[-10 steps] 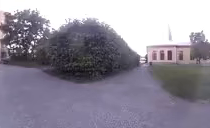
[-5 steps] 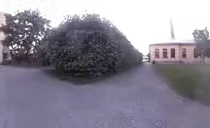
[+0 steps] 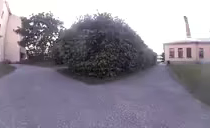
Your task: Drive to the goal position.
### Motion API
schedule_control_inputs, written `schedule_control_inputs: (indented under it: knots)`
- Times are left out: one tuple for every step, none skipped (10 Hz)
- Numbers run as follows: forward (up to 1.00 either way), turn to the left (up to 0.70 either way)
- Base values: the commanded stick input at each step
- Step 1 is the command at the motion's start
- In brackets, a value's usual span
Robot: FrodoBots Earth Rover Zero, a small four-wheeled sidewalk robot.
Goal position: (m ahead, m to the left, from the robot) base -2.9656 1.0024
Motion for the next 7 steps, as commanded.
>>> schedule_control_inputs:
  knots:
    - [0.00, 0.45]
    - [0.00, 0.45]
    - [0.00, 0.45]
    - [0.00, 0.45]
    - [0.00, 0.45]
    - [0.00, 0.45]
    - [0.00, 0.45]
